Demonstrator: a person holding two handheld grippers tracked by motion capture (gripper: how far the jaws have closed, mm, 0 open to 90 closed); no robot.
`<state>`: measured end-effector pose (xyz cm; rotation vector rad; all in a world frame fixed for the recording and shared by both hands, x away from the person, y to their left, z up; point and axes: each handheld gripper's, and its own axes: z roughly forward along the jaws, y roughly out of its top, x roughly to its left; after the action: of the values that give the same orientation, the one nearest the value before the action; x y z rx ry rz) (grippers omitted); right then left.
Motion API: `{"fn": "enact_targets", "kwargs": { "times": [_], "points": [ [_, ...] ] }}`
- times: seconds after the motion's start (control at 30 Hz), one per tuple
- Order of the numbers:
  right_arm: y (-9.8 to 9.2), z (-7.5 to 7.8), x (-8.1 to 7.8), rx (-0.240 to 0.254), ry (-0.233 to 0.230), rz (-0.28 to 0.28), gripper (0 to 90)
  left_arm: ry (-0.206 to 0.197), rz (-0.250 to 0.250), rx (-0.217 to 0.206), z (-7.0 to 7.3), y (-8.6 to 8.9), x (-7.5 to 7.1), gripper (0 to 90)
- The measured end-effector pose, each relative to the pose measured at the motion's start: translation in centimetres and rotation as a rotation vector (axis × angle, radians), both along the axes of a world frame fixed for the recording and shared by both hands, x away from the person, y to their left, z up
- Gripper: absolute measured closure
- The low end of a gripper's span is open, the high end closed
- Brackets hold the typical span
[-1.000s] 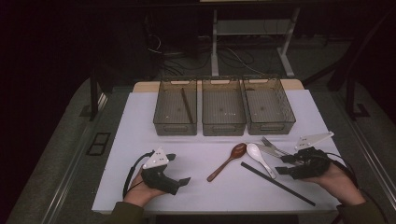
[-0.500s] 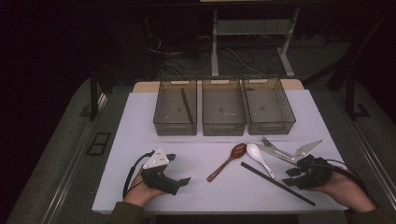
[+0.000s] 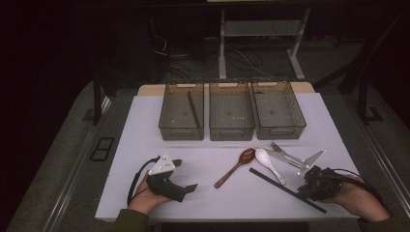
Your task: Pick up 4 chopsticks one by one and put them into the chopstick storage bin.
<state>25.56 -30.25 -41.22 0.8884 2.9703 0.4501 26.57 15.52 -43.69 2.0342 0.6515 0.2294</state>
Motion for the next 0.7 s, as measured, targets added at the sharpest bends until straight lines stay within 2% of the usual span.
{"fn": "enact_targets", "kwargs": {
  "times": [0.3, 0.7],
  "points": [
    [0.42, -0.31, 0.04, -0.054, 0.011, 0.031, 80.9, -0.002, -0.001, -0.001, -0.02, -0.03, 0.00, 0.0],
    [0.81, -0.58, 0.22, -0.071, 0.023, 0.049, 83.3, -0.003, -0.001, -0.001, -0.02, -0.04, 0.00, 0.0]
  ]
}}
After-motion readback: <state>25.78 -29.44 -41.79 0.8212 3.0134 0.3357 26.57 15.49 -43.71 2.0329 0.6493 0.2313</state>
